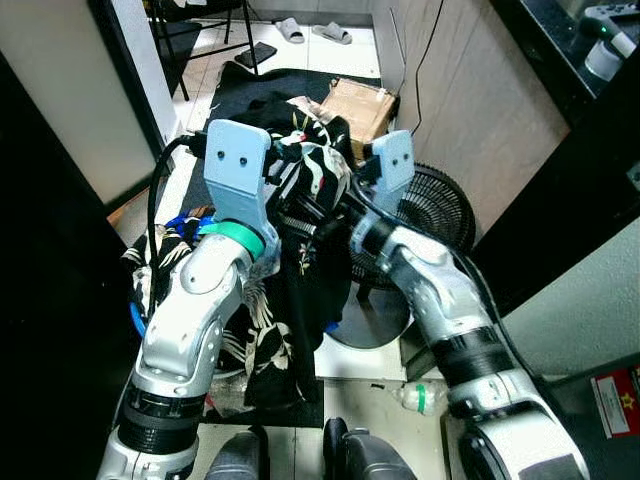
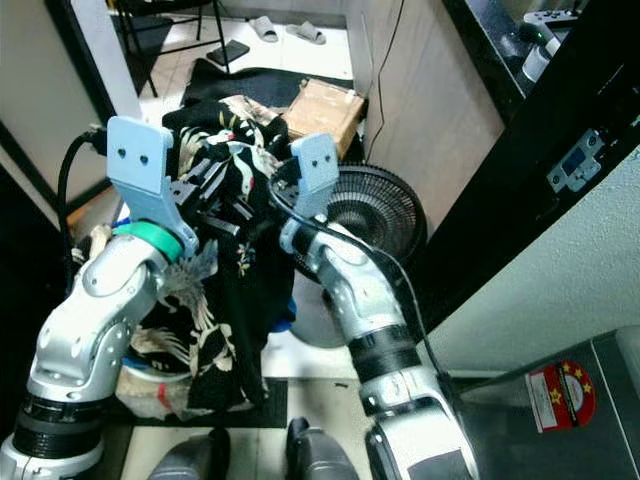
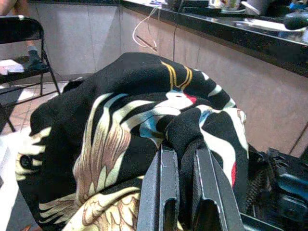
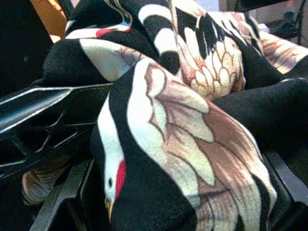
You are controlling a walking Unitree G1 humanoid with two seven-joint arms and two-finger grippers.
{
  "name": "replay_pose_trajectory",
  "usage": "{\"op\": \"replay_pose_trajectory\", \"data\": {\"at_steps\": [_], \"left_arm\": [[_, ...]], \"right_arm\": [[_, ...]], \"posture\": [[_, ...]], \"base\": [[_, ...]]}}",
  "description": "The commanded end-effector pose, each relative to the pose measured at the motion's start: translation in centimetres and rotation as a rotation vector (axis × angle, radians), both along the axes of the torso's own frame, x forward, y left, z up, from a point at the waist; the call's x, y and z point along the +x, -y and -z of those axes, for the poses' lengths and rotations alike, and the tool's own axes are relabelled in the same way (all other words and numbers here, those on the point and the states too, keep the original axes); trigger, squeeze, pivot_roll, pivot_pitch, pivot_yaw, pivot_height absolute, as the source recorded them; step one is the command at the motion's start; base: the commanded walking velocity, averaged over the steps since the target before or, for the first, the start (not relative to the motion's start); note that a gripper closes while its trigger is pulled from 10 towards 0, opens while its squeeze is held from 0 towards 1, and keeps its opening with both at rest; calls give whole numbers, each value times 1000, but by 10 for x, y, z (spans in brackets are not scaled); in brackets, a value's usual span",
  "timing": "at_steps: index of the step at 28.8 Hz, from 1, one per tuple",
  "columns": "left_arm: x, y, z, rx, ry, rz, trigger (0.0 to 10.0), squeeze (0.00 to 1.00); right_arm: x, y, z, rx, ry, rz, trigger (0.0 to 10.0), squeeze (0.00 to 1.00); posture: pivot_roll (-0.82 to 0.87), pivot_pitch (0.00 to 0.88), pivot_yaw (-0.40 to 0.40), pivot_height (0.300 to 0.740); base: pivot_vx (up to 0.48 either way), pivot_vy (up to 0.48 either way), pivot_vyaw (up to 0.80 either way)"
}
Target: Clothes washing
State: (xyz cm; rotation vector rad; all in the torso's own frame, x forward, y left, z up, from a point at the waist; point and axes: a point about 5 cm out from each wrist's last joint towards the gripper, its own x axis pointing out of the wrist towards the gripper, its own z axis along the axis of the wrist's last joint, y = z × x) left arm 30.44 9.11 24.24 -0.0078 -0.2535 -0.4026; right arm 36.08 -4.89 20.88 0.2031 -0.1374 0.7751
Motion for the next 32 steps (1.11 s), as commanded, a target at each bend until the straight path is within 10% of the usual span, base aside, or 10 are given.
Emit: {"op": "replay_pose_trajectory", "data": {"at_steps": [1, 5, 6, 32], "left_arm": [[-3, 4, -2, 8, 13, 21, 10000, 0], [-3, 3, -2, 8, 13, 11, 10000, 0], [-2, 2, -2, 7, 12, 1, 10000, 0], [2, -5, 3, 5, -12, -38, 10000, 0]], "right_arm": [[1, 0, -3, 17, 12, 3, 10000, 0], [3, -6, -4, 20, 16, -7, 10000, 0], [5, -10, -5, 25, 16, -7, 118, 0], [6, -8, -12, 130, 59, -67, 0, 0]], "posture": [[36, 82, 10, 740], [36, 82, 10, 740], [37, 82, 9, 740], [29, 61, 16, 740]], "base": [[0, 0, 0], [0, 0, 0], [0, 0, 0], [0, 0, 0]]}}
